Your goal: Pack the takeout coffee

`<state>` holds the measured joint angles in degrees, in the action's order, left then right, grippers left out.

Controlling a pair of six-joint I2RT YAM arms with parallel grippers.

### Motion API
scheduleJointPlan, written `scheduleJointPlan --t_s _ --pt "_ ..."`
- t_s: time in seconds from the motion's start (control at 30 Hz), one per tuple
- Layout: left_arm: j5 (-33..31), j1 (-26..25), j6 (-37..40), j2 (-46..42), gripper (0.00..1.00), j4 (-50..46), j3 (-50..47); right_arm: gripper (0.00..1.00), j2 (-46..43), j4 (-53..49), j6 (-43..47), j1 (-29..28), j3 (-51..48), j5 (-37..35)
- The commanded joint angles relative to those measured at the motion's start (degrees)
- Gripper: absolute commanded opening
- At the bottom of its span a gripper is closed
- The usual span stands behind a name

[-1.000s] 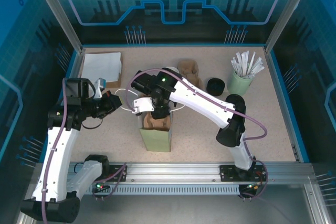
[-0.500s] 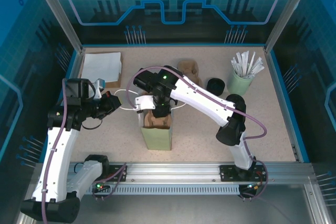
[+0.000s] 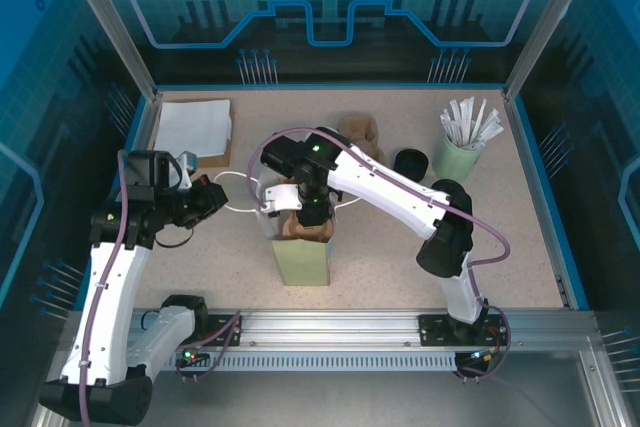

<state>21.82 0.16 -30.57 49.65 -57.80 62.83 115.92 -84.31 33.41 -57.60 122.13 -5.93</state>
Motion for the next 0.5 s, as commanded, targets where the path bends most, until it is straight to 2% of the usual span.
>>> scheduleJointPlan --t_s 0.0,0.27,0.47 --pt "3.15 0.10 -0.77 -0.34 0.07 1.89 1.49 0.22 -0.19 0.09 0.16 0.48 -0.57 0.12" --pt "5.30 0.01 -0.94 -0.15 0.08 2.21 1.60 0.22 3.17 -0.50 0.42 0.48 0.06 -0.82" --pt "2.72 0.03 -1.25 -0.61 0.08 1.23 1.77 0.22 2.66 1.65 0.80 0.97 -3.19 -0.50"
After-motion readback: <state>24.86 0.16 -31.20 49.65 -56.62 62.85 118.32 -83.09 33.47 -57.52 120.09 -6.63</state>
